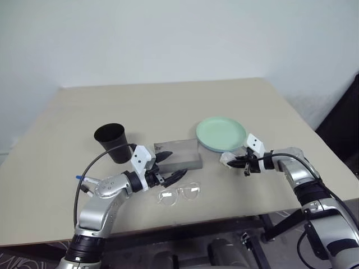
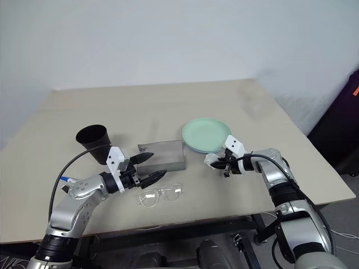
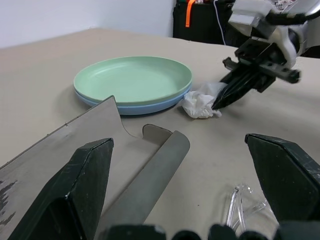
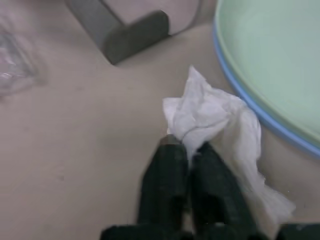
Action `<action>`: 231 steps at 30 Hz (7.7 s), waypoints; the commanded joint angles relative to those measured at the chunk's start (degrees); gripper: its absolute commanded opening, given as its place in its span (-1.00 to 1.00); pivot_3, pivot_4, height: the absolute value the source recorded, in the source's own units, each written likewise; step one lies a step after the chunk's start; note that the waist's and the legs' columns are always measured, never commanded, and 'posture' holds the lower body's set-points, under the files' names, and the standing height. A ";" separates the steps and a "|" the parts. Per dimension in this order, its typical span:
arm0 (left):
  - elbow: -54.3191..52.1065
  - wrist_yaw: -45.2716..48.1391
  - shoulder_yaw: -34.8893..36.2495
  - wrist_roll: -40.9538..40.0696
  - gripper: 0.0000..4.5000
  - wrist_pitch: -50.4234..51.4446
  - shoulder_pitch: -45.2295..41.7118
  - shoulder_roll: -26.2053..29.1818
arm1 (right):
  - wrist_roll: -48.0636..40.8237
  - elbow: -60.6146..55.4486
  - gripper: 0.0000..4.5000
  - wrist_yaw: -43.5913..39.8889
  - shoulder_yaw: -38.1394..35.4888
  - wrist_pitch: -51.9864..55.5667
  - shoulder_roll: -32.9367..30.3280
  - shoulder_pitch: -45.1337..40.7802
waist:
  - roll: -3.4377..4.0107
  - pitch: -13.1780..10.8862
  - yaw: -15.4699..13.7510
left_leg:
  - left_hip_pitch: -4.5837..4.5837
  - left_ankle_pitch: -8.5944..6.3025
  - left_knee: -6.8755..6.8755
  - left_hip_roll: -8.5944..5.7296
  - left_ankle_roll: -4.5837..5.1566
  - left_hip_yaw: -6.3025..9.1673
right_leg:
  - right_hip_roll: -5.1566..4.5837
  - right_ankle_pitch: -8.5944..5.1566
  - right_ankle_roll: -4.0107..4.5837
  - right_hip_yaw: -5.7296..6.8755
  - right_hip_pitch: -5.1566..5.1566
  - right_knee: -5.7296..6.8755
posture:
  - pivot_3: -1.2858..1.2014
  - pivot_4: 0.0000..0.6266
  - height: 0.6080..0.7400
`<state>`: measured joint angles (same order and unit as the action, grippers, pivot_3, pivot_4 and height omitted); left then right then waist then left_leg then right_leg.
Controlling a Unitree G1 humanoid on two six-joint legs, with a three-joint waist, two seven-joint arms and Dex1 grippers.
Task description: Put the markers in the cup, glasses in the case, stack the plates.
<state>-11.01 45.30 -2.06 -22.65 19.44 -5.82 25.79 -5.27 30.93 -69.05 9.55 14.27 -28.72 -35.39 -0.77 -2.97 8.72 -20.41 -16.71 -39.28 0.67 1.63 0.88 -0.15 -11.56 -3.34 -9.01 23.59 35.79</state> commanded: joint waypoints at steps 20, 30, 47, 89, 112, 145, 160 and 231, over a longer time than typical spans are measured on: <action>-0.27 0.25 0.25 -0.40 1.00 -0.79 -2.65 -0.26 | 0.33 30.51 0.15 14.69 -8.66 -10.84 6.85 -23.00 | 0.01 0.00 0.17 | -0.09 0.00 0.08 0.01 0.00 0.08 | -0.02 0.03 0.04 0.09 0.07 -0.06 | 0.03 -1.00 1.00; 2.13 9.04 -3.83 2.68 1.00 1.04 -5.95 8.74 | -2.49 22.97 0.45 3.24 -10.50 -10.83 3.76 -17.65 | 0.02 0.00 0.01 | -0.10 0.00 0.06 -0.01 0.00 0.21 | -0.01 0.03 0.03 0.19 0.04 -0.03 | 0.03 -1.00 1.00; 19.43 36.75 -20.31 11.44 1.00 -3.78 -27.16 14.29 | -13.57 -11.94 0.45 -7.50 -8.97 6.24 1.64 0.58 | 0.12 -0.04 -0.15 | -0.15 0.00 0.03 0.00 0.00 0.32 | 0.03 0.00 0.01 0.31 0.04 -0.02 | 0.03 -1.00 1.00; 27.52 42.59 -24.80 18.74 -0.99 -3.28 -31.15 9.58 | -14.01 -11.87 0.46 1.48 -7.59 3.33 3.21 3.73 | 0.11 -0.04 -0.15 | -0.14 0.00 -0.13 0.00 0.01 0.32 | 0.02 0.00 0.01 0.28 -0.04 0.02 | 0.03 -1.00 1.00; 31.46 32.78 -14.25 16.75 -0.99 -10.32 -40.90 8.40 | -14.25 -7.06 0.46 2.04 -8.90 0.99 2.17 0.32 | 0.10 -0.04 -0.37 | -0.17 0.01 -0.29 -0.02 0.01 0.41 | 0.02 0.01 0.01 0.32 -0.07 0.06 | 0.03 -1.00 1.00; 61.49 20.52 -21.55 37.62 -0.40 -34.30 -48.34 -0.82 | -13.62 -8.99 0.46 5.20 -7.41 0.59 5.21 3.53 | 0.09 -0.04 -1.53 | -0.27 -0.01 -0.37 -0.04 0.03 0.40 | 0.04 0.02 0.00 0.31 -0.05 0.09 | 0.03 -1.00 1.00; 64.54 13.26 -16.04 35.62 0.07 -33.17 -53.95 -2.31 | -13.56 -8.81 0.46 4.96 -7.11 0.41 5.48 3.51 | 0.08 -0.03 -1.58 | -0.27 -0.01 -0.38 -0.05 0.03 0.43 | 0.04 0.02 -0.01 0.32 -0.05 0.08 | 0.03 -1.00 1.00; 77.31 -0.29 -18.86 45.11 -0.98 -40.23 -57.21 -2.14 | -16.38 -16.02 0.46 7.17 -8.72 1.38 6.53 3.65 | 0.07 -0.03 -2.85 | -0.33 -0.01 -0.47 -0.06 0.03 0.57 | 0.08 0.03 -0.03 0.41 -0.05 0.12 | 0.03 -1.00 1.00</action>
<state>66.44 45.88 -20.09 21.56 -18.80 -62.72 23.66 -20.31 17.53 -61.46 2.55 15.75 -21.39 -30.60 -0.69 -3.00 5.87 -20.74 -16.72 -39.75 0.61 1.66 1.45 -0.06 -11.53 -3.37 -8.59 23.55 35.89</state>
